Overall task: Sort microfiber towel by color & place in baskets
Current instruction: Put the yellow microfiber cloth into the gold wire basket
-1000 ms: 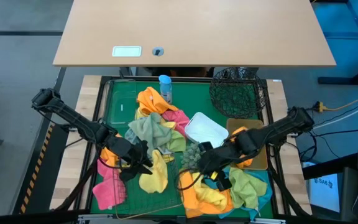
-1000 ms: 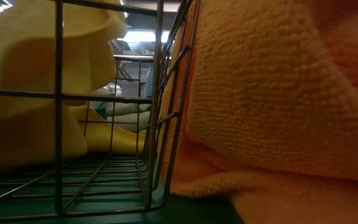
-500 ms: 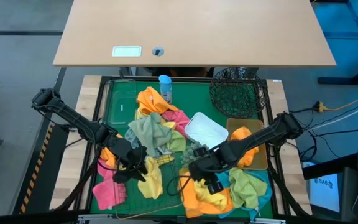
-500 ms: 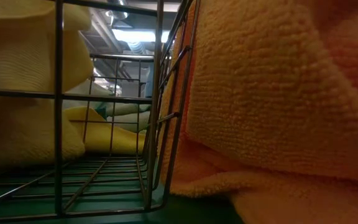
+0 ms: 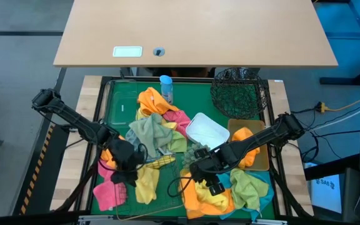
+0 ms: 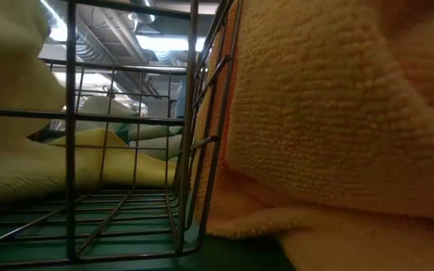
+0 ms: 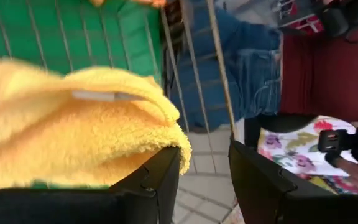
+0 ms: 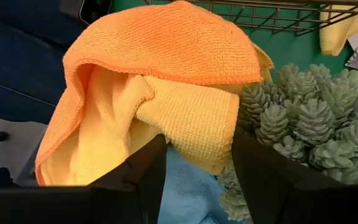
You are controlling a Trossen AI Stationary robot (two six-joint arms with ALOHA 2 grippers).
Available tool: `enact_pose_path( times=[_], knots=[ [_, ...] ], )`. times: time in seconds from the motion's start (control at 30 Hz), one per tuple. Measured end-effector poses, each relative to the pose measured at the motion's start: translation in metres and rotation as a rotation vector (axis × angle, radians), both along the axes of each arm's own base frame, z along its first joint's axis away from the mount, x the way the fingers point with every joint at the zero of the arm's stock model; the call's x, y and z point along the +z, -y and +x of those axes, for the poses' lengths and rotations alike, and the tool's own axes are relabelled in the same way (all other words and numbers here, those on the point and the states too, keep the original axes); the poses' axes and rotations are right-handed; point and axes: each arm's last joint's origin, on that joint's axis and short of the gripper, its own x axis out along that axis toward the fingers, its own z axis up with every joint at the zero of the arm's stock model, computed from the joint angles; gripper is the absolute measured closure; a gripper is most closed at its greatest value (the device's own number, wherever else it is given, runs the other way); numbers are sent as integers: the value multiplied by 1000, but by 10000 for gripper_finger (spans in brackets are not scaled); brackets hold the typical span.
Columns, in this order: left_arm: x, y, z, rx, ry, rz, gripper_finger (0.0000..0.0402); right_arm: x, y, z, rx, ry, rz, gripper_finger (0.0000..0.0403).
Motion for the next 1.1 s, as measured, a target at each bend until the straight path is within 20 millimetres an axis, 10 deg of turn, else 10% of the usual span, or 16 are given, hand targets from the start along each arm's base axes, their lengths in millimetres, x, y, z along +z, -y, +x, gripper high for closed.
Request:
enact_pose_path(
  times=[0.4, 0.6, 0.9, 1.1],
  knots=[
    [-19, -11, -18, 193, -451, 37, 269, 0, 0, 0, 46, 4, 1, 221],
    [-17, -11, -14, 208, -369, 56, 269, 0, 0, 0, 59, 7, -3, 244],
    [-9, -9, -2, 229, -127, 99, 269, 0, -1, -1, 64, 3, 7, 387],
    [-2, -10, 7, 269, 110, 217, 269, 2, 0, -1, 60, 1, 8, 381]
  ],
)
